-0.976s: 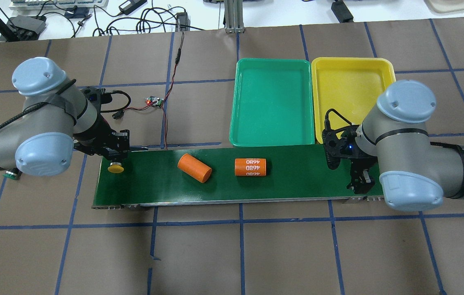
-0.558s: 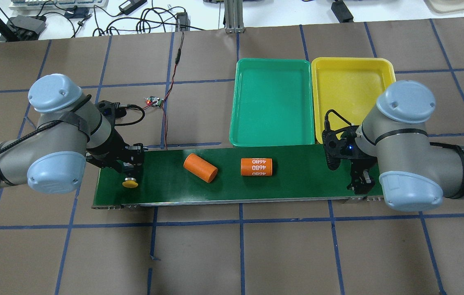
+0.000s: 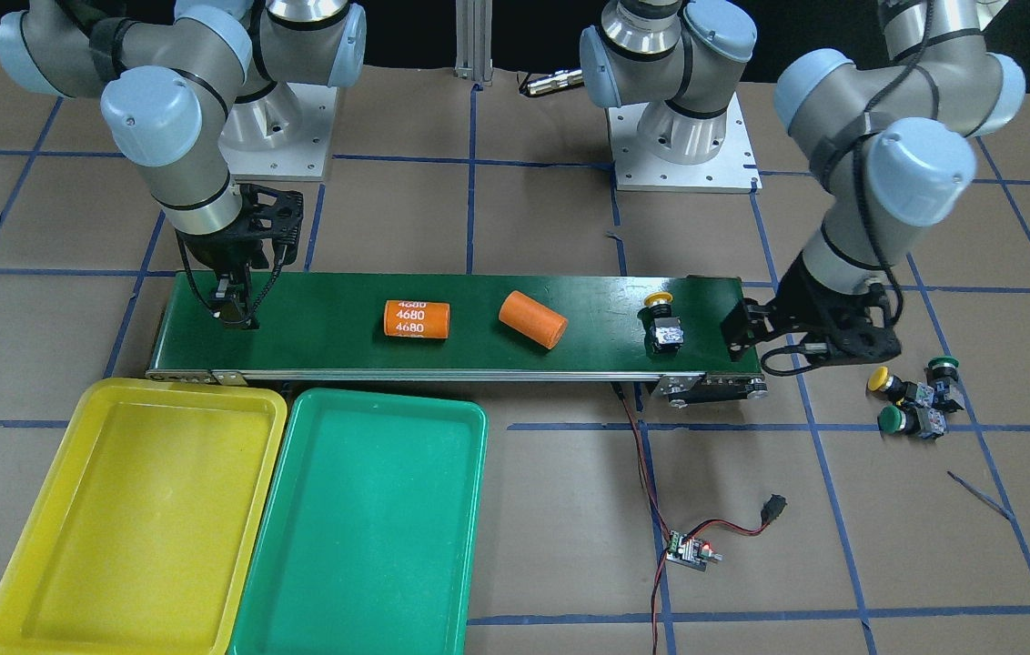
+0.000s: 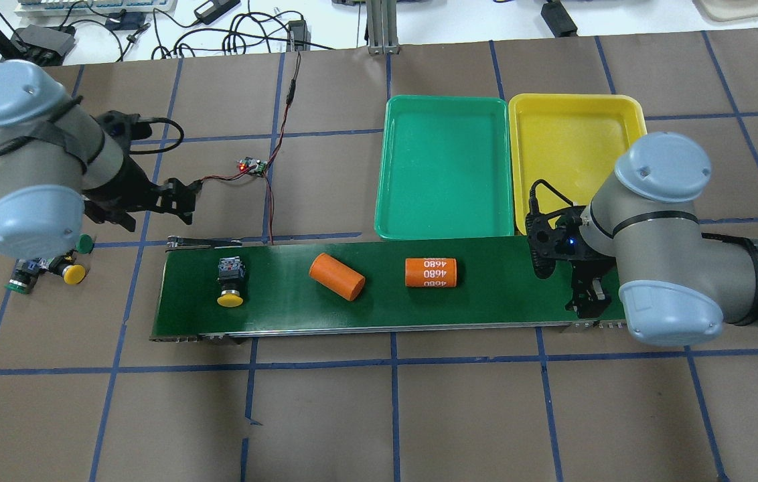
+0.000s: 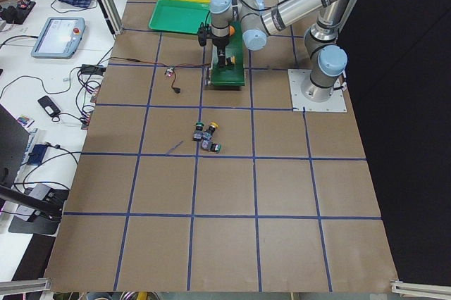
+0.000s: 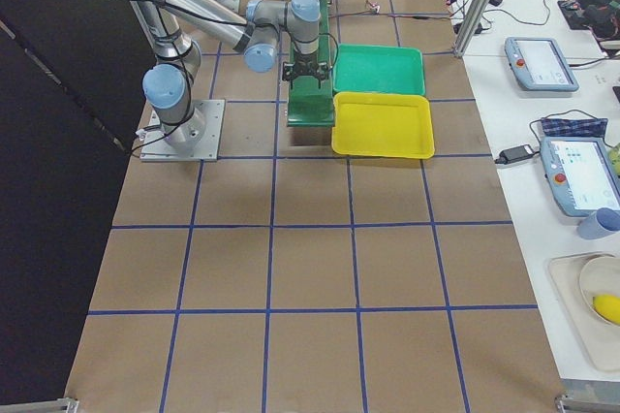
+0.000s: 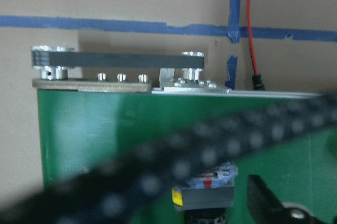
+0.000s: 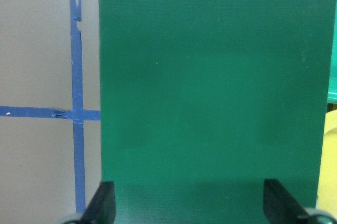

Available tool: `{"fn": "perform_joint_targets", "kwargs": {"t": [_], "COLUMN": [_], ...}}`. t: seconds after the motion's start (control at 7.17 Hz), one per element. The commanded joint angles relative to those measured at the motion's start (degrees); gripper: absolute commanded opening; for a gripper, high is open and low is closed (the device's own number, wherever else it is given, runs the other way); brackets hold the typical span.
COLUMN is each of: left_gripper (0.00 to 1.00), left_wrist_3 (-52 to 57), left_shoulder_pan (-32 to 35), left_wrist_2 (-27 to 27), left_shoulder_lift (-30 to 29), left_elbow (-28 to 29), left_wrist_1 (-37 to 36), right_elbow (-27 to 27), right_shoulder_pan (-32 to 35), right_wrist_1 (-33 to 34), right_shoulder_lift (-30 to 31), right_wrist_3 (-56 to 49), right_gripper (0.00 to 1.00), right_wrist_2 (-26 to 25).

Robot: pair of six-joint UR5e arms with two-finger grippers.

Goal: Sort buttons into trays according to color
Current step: 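Set the yellow-capped button on the belt and withdraw the left gripper, then grasp a green-capped button from the pile with the left gripper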

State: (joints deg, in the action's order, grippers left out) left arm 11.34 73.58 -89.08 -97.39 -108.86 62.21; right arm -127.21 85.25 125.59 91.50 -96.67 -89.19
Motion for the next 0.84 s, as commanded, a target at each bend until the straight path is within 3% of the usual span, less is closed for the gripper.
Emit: {"fn": "perform_joint_targets", "kwargs": {"t": [0.0,0.28,0.7], "left_gripper": [1.00,1.00,1.00], "left_wrist_3": [11.80,19.74,27.23], "left_shoulder_pan": [-8.42,-17.55,-19.34], "left_wrist_2": [-0.39,0.13,0.14], "left_shoulder_lift": [-7.42,-13.50,-17.21], "left_elbow": [7.50,9.09,9.19], "left_wrist_1": [2.30,-1.28,-2.71], "right_elbow": [0.03,0.03,-0.06], "right_shoulder_pan": [0.00,0.00,0.00], "right_wrist_1": [0.09,0.09,0.09], "right_shoulder_lift": [0.00,0.00,-0.09], "right_wrist_3": [-0.01,-0.01,-0.01], "right_gripper": [1.00,1.00,1.00], "right_wrist_2": [0.16,0.16,0.24]}}
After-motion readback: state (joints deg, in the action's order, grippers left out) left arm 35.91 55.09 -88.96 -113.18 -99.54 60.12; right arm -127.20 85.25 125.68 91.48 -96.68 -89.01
